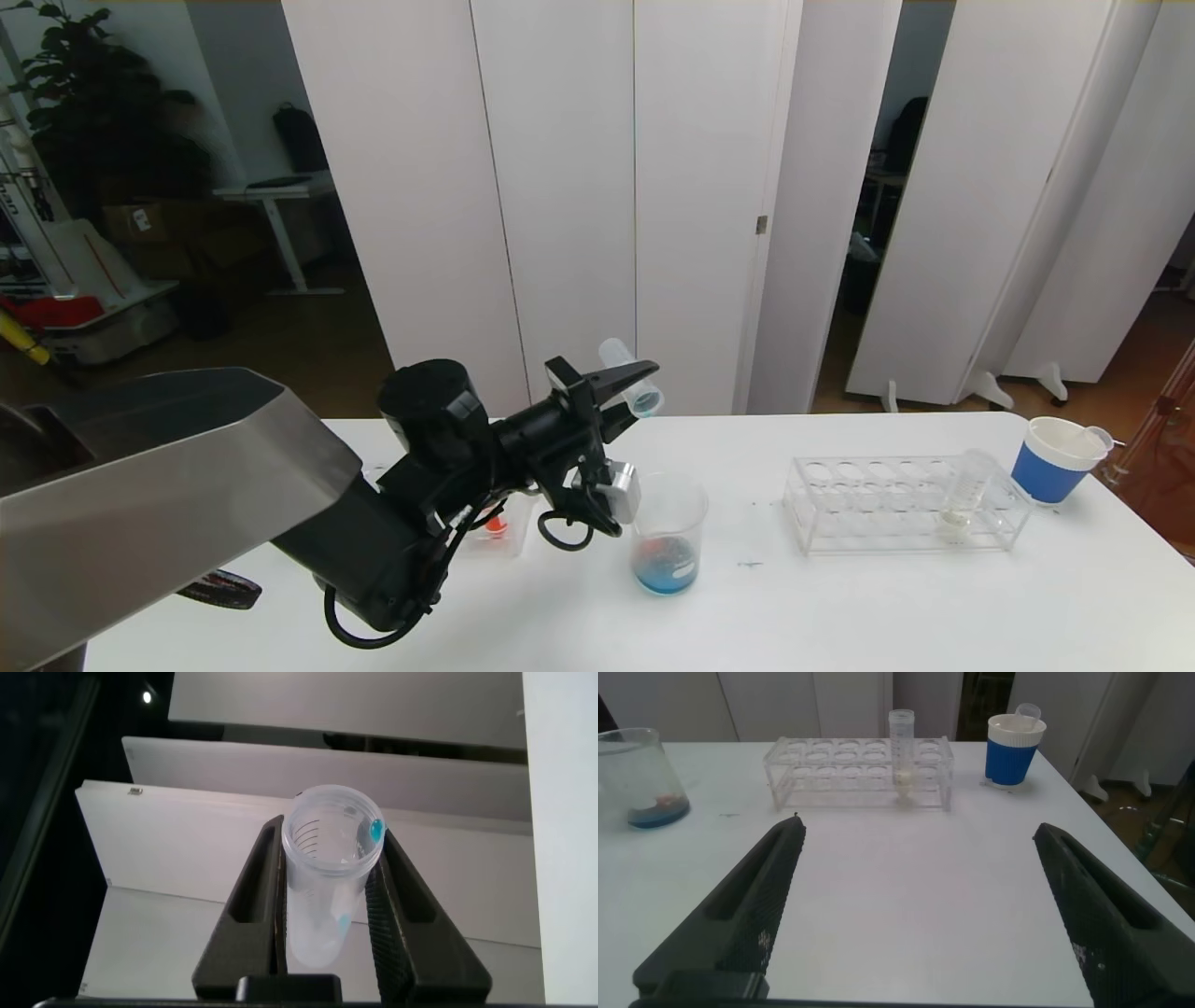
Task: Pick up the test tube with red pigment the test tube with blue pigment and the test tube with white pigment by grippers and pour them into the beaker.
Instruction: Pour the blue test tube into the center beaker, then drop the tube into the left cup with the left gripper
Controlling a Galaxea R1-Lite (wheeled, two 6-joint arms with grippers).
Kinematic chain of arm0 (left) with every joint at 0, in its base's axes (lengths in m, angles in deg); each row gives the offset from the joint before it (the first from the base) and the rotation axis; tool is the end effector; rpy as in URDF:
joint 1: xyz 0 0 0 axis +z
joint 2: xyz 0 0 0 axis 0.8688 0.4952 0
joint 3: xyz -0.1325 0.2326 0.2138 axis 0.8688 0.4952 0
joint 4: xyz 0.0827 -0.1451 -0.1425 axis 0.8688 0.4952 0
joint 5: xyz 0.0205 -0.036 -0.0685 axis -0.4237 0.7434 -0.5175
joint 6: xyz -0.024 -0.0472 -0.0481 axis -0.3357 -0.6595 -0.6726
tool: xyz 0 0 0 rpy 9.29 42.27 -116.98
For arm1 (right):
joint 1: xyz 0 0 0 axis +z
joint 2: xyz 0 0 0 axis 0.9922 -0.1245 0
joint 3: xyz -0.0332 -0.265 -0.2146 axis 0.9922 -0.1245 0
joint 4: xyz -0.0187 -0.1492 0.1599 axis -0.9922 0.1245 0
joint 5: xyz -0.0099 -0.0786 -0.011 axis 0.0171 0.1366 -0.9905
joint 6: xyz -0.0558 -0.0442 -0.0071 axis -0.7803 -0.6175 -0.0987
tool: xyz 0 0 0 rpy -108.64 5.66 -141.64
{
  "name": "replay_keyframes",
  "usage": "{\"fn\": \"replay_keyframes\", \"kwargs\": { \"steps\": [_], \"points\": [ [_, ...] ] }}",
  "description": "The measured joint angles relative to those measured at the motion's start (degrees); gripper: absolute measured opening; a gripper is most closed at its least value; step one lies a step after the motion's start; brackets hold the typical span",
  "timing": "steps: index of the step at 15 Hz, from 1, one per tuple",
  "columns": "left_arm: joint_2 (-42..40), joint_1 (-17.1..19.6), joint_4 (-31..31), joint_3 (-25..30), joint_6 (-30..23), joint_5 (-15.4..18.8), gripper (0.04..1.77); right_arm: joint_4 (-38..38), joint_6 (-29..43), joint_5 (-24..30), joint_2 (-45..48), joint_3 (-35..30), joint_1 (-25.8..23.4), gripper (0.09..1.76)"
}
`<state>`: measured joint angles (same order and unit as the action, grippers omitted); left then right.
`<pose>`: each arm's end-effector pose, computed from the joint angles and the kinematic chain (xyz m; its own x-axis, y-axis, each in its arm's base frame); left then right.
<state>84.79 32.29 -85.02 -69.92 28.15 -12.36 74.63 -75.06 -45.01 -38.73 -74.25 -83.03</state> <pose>0.3871 -0.2413 0.1338 0.5744 -0.7993 0.1765 -0.0754 0.1631 0.9837 0.0148 -0.0011 0.0765 0.9998 -0.0171 0.0054 0.0169 0.9993 0.0321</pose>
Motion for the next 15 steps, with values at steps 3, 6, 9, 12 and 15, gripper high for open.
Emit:
{"fn": "replay_keyframes", "kwargs": {
  "steps": [3,6,9,12,15],
  "points": [
    [-3.7,-0.1,2.8,1.6,-4.1,-9.4,0.57,0.0,0.0,0.0,0.0,0.0,0.0,1.75],
    [-6.9,-0.3,7.6,2.2,-12.1,-16.8,0.57,0.0,0.0,0.0,0.0,0.0,0.0,1.75],
    [-10.0,-0.7,13.7,2.2,-25.4,-32.9,0.57,0.0,0.0,0.0,0.0,0.0,0.0,1.75],
    [-13.9,-0.9,18.2,2.8,-34.1,-37.9,0.57,0.0,0.0,0.0,0.0,0.0,0.0,1.75],
    [-18.9,-0.2,24.6,4.1,-42.6,-38.5,0.57,0.0,0.0,0.0,0.0,0.0,0.0,1.75]
  ]
}}
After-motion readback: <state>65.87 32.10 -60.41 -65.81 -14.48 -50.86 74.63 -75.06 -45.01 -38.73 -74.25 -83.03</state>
